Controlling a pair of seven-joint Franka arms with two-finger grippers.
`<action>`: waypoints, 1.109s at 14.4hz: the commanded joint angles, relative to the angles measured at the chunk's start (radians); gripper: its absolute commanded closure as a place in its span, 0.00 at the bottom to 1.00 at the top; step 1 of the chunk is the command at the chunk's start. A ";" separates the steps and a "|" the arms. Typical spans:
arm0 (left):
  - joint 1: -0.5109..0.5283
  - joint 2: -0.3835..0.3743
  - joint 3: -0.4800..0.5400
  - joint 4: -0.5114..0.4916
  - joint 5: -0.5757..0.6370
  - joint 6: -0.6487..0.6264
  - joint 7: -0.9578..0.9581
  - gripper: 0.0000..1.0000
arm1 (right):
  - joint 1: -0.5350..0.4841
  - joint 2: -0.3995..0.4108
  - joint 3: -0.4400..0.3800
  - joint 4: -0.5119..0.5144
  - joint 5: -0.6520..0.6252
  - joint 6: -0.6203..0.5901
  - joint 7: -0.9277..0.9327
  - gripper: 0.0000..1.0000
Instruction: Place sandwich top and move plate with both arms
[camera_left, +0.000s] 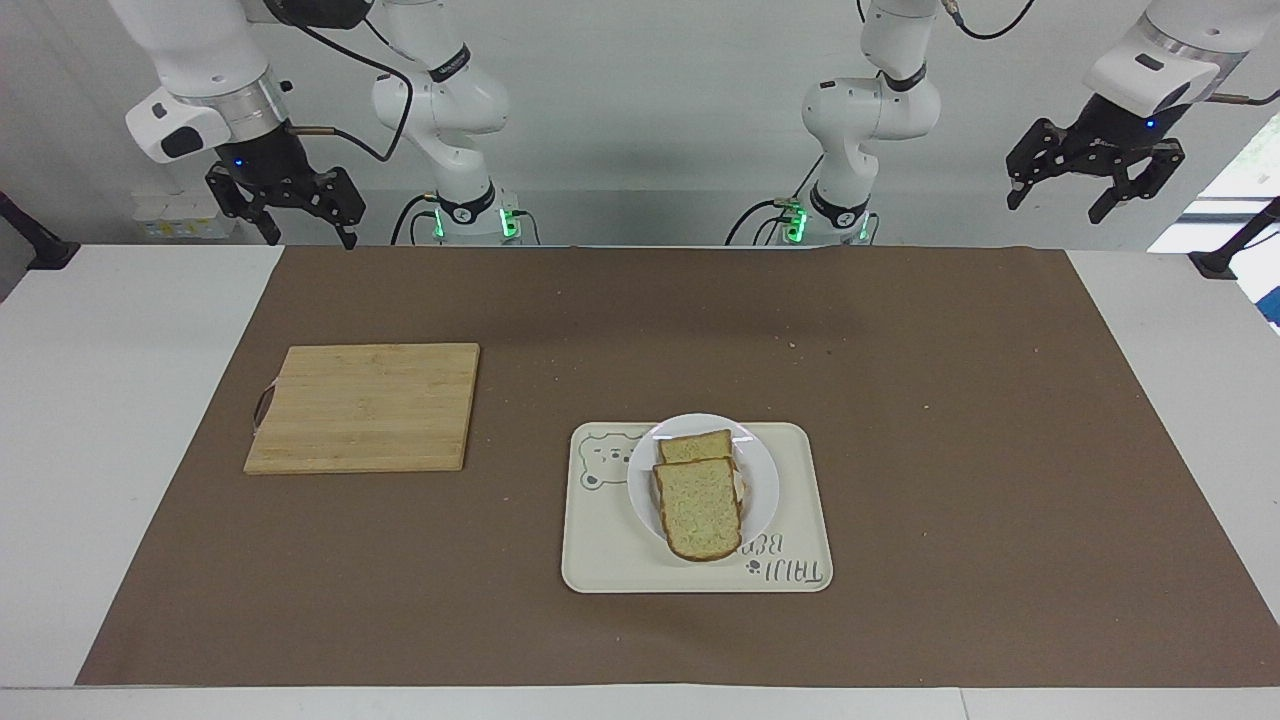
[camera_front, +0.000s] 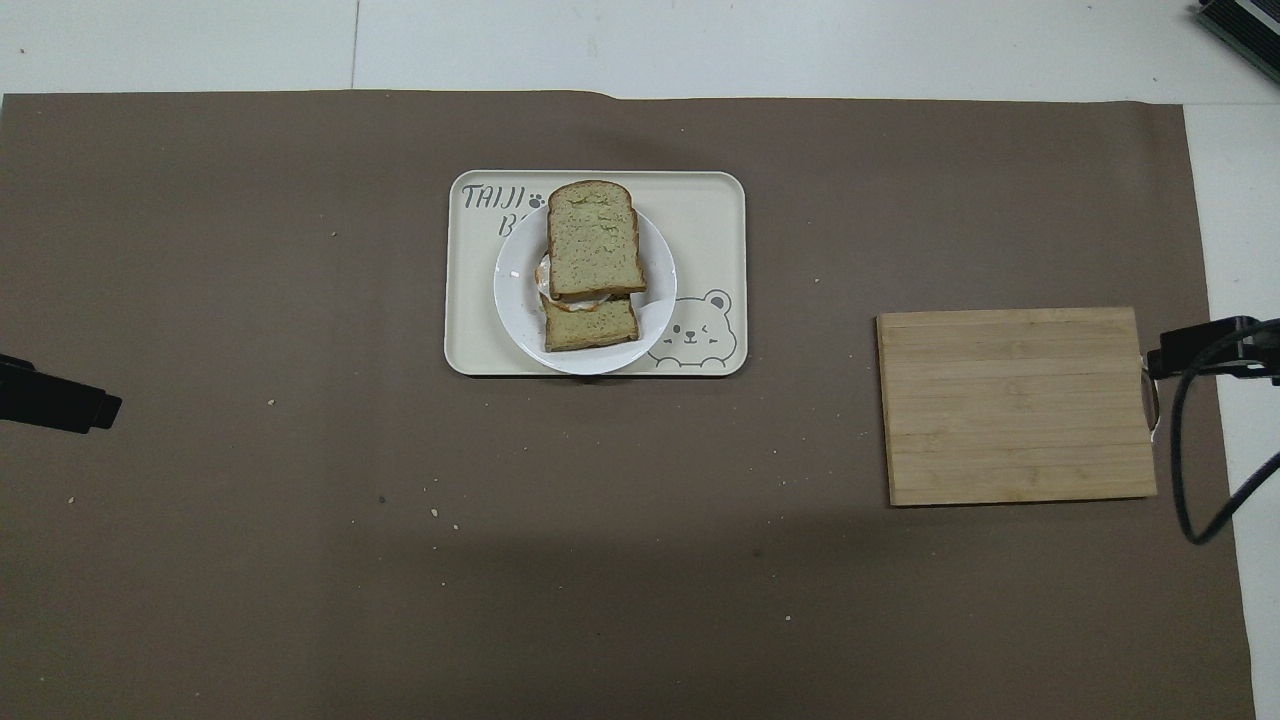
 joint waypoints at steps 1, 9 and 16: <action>-0.010 -0.034 0.011 -0.037 0.009 -0.002 -0.011 0.00 | -0.012 -0.022 0.000 -0.019 0.004 -0.011 -0.033 0.00; 0.001 -0.033 0.013 -0.037 0.009 0.004 -0.010 0.00 | -0.012 -0.022 0.000 -0.019 0.004 -0.013 -0.033 0.00; 0.002 -0.033 0.013 -0.037 0.009 0.004 -0.010 0.00 | -0.012 -0.022 0.000 -0.019 0.004 -0.013 -0.033 0.00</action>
